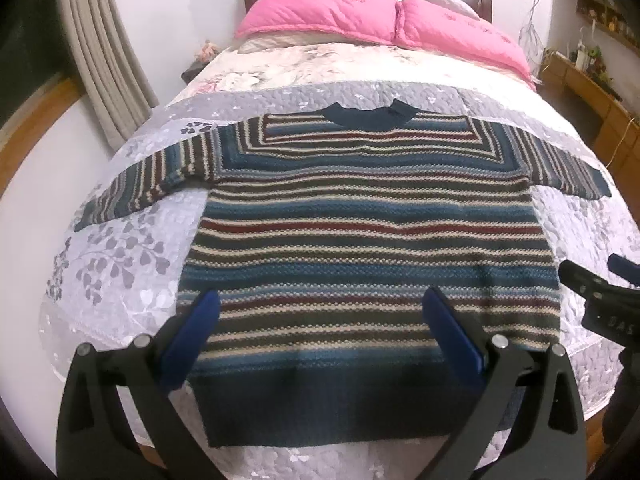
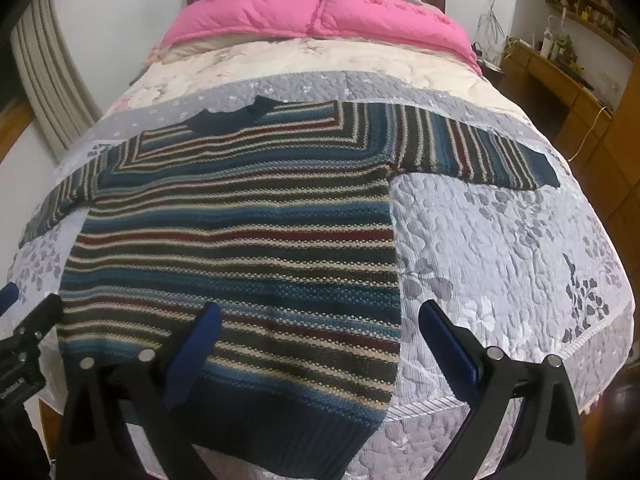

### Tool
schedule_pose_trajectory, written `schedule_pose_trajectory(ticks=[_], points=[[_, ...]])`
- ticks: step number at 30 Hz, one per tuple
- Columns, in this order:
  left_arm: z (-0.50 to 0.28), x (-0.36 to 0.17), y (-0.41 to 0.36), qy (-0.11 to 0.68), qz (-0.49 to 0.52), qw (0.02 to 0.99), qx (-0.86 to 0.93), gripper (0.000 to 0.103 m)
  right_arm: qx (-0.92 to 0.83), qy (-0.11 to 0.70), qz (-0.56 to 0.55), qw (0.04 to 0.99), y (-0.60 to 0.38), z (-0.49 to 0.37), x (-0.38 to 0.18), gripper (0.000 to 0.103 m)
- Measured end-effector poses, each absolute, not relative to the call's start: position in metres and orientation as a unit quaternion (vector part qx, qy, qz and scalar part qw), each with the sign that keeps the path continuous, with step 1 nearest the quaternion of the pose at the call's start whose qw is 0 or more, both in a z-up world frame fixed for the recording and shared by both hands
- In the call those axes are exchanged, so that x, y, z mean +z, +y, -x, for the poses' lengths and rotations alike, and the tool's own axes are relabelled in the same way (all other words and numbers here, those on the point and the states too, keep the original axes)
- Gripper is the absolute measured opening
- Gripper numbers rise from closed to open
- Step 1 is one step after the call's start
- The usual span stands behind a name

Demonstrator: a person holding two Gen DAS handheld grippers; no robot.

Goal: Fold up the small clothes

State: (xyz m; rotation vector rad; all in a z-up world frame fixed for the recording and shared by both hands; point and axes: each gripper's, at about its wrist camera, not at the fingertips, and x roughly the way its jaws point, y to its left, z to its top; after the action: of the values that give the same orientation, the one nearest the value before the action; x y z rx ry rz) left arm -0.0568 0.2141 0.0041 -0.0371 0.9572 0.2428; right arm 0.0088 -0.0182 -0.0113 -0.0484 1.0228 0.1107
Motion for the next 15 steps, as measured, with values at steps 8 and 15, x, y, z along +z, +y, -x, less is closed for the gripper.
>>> schedule_pose_trajectory(ticks=[8,15], points=[[0.055,0.0009,0.214,0.461,0.029,0.88,0.109,0.1,0.049,0.487,0.025,0.872,-0.0192,-0.0096,-0.0126,0.099],[0.0537,0.0,0.2156,0.461,0.028,0.88,0.112,0.1,0.045,0.487,0.025,0.872,-0.0207,-0.0116,-0.0148,0.099]])
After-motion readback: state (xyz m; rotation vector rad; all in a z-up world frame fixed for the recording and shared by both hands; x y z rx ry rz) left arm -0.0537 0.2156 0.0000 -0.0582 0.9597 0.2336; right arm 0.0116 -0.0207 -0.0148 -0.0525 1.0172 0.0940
